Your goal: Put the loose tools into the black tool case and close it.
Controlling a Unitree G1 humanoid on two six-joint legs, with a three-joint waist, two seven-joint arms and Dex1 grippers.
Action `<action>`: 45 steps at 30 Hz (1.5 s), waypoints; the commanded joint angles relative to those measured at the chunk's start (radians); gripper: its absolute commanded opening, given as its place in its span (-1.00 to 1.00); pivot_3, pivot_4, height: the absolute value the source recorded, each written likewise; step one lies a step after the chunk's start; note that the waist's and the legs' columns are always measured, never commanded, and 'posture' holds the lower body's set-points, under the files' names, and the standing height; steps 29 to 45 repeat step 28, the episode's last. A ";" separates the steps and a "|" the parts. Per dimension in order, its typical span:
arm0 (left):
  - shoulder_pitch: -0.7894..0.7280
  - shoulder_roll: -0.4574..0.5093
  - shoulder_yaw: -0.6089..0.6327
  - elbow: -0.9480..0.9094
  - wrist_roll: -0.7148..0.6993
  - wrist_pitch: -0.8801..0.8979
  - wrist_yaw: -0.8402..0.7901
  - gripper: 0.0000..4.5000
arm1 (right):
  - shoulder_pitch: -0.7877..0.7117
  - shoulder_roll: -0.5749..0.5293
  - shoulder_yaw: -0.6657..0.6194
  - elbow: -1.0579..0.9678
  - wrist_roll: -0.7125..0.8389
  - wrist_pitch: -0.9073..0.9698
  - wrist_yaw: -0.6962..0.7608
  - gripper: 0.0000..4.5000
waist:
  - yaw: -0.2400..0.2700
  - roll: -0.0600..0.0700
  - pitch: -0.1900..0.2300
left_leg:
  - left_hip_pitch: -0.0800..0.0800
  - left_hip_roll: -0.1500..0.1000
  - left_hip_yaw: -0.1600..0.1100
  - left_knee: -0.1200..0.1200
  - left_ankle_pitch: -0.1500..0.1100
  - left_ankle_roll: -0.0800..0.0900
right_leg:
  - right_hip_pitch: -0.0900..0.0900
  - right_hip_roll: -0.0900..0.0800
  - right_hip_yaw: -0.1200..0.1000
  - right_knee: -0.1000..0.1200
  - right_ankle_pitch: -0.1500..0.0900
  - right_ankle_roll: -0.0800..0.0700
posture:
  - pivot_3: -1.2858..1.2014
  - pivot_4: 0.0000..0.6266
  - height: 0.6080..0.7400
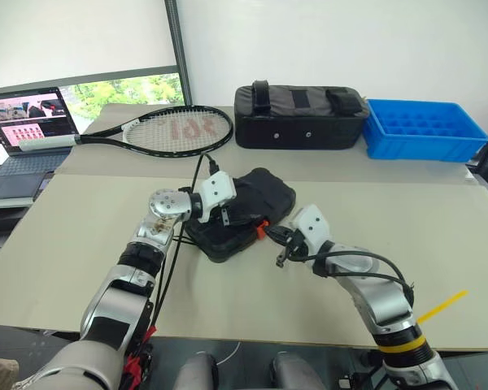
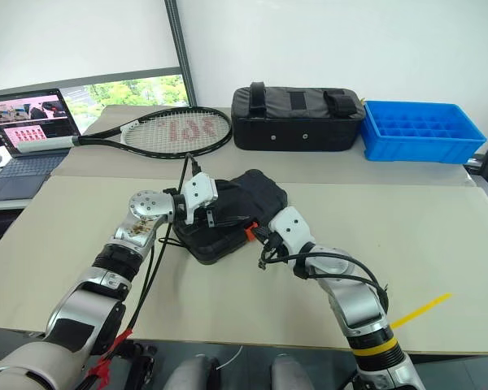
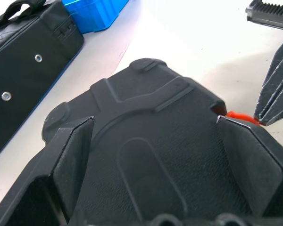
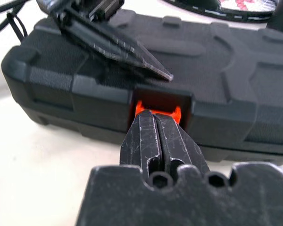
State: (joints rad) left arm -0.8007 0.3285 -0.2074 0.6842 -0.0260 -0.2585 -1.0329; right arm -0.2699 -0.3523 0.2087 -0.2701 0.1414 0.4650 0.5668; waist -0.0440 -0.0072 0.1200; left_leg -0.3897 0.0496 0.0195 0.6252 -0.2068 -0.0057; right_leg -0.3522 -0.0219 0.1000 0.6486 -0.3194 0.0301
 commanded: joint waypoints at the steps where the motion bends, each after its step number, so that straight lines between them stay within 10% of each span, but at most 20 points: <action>1: 0.040 0.005 -0.011 -0.010 0.013 0.031 -0.004 1.00 | -0.005 -0.004 -0.014 -0.027 0.008 -0.022 0.006 -1.00 | 0.003 0.000 0.000 | 0.000 0.000 0.000 0.000 0.000 0.000 | 0.000 0.000 0.000 0.000 0.000 0.000 | 0.03 -0.52 0.51; 9: 0.167 0.096 0.178 -0.301 -0.213 0.313 -0.001 1.00 | 0.132 -0.177 -0.233 -0.049 0.123 -0.076 0.142 -0.69 | 0.004 0.000 0.000 | -0.004 -0.001 -0.001 -0.001 0.000 0.000 | -0.001 -0.001 -0.001 -0.002 0.001 -0.003 | 0.03 -0.52 0.51; 20: 0.692 0.305 0.390 -0.709 -0.294 0.491 0.089 1.00 | 0.300 -0.348 -0.504 0.225 0.256 -0.391 0.471 0.98 | 0.001 -0.001 0.002 | 0.001 0.000 0.001 -0.005 0.000 0.000 | 0.000 -0.004 0.000 -0.003 0.001 -0.003 | 0.03 -0.52 0.51; 45: 0.844 0.302 0.383 -0.774 -0.281 0.463 0.135 1.00 | 0.279 -0.357 -0.527 0.403 0.254 -0.514 0.546 0.98 | 0.009 -0.003 0.004 | 0.003 0.000 0.004 -0.007 0.000 0.000 | 0.001 -0.007 0.000 -0.003 0.001 -0.004 | 0.03 -0.52 0.51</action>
